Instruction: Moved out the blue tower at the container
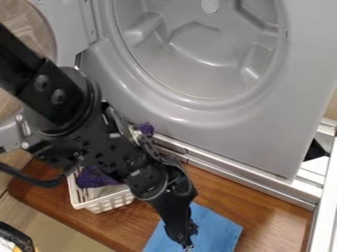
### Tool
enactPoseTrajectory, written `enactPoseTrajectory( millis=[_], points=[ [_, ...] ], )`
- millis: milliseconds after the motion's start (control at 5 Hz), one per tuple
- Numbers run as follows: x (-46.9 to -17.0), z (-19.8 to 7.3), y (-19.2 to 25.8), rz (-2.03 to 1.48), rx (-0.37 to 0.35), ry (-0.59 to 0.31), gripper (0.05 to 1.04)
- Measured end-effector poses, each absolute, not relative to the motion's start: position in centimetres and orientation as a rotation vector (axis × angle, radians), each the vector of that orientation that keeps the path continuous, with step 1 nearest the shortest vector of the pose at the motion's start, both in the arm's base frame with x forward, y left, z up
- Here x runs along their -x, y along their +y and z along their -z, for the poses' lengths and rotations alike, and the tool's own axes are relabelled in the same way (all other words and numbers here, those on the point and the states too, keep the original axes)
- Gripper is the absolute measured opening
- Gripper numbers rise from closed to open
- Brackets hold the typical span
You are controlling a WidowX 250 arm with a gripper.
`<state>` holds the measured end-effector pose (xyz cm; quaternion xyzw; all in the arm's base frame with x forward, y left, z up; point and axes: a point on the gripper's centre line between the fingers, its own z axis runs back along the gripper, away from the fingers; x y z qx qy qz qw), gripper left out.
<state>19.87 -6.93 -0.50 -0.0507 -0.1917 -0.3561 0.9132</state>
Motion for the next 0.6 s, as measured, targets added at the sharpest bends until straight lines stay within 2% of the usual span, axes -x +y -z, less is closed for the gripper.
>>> enactPoseTrajectory(
  millis=[200,600],
  points=[
    [-20.0,-0.5,-6.8,0.745,0.086,-0.39,0.995],
    [-20.3,-4.1,-6.6,0.791,0.028,-0.409,0.999]
  ],
)
